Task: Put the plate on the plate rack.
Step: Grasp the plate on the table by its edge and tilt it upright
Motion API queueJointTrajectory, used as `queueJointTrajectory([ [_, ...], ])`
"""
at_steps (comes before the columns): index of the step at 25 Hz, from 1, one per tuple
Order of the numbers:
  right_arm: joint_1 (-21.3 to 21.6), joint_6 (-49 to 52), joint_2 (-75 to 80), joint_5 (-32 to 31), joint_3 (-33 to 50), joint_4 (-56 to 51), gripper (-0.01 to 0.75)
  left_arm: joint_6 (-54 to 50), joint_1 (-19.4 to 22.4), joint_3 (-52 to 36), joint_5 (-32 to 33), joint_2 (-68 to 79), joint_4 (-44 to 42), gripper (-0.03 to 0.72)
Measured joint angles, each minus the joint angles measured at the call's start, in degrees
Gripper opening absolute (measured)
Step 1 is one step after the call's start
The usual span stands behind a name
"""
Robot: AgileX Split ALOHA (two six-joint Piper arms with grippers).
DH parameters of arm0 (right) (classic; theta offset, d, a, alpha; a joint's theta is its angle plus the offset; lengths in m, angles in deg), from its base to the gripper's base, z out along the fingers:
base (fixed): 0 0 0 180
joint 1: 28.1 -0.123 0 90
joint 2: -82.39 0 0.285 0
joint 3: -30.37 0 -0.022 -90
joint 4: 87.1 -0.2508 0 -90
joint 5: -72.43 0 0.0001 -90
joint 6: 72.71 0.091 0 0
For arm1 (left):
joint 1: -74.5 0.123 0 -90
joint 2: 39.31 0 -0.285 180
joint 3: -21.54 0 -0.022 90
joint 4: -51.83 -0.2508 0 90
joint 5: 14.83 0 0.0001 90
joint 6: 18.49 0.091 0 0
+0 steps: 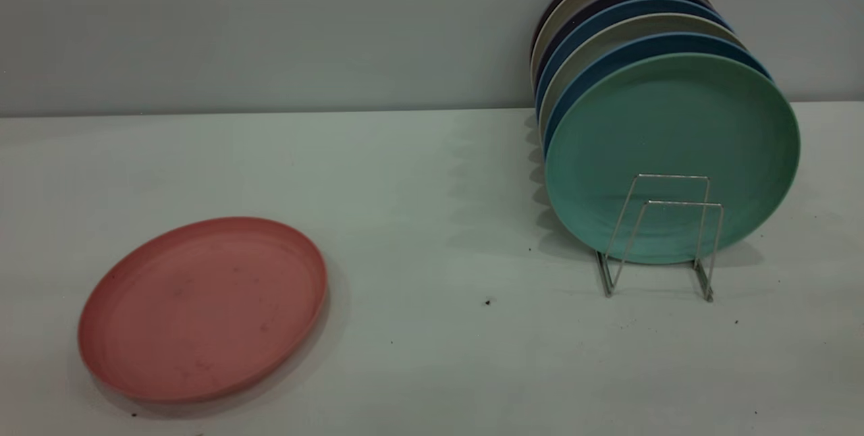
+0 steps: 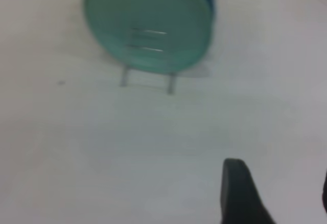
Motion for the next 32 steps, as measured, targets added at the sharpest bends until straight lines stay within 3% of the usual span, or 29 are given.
queueJointTrajectory([
  [9, 0.00, -20.29, 20.77, 10.03, 0.00, -20.95, 0.462, 1.17, 0.00, 0.45, -13.00, 31.21, 0.43, 0.447],
  [14, 0.00, -26.66, 29.08, 12.11, 0.00, -26.16, 0.462, -0.26, 0.20, 6.93, -15.17, 44.81, 0.50, 0.479],
  [18, 0.00, -28.93, 32.70, 12.57, 0.00, -27.87, 0.462, 1.58, 3.46, 12.56, -16.92, 56.33, 3.76, 0.482],
  [27, 0.00, -30.41, 33.72, 12.90, 0.00, -28.20, 0.464, 24.89, 13.90, 15.07, -23.22, 76.88, 27.03, 0.483],
  [32, 0.00, -30.45, 33.72, 13.20, 0.00, -28.32, 0.465, 31.27, 14.08, 15.39, -27.69, 85.12, 36.19, 0.483],
])
